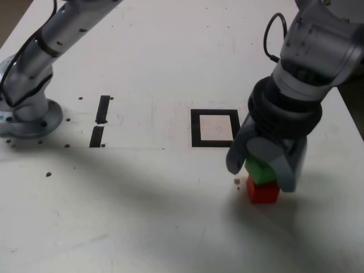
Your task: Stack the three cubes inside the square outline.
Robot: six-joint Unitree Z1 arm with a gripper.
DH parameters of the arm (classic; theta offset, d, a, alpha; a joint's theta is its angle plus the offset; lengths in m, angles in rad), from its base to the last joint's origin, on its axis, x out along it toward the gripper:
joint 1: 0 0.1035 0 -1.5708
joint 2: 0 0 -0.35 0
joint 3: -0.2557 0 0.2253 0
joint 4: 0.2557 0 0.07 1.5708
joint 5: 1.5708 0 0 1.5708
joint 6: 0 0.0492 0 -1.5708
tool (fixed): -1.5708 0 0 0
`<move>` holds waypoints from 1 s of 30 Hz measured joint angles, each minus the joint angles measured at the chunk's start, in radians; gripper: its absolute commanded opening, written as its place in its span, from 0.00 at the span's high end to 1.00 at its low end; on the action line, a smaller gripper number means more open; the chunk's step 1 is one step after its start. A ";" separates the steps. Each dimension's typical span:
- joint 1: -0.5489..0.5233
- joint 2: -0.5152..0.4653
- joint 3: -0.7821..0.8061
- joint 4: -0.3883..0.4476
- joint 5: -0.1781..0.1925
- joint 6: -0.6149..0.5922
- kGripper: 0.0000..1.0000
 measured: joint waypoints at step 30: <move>-0.038 -0.473 0.953 -0.398 -0.085 -0.268 0.68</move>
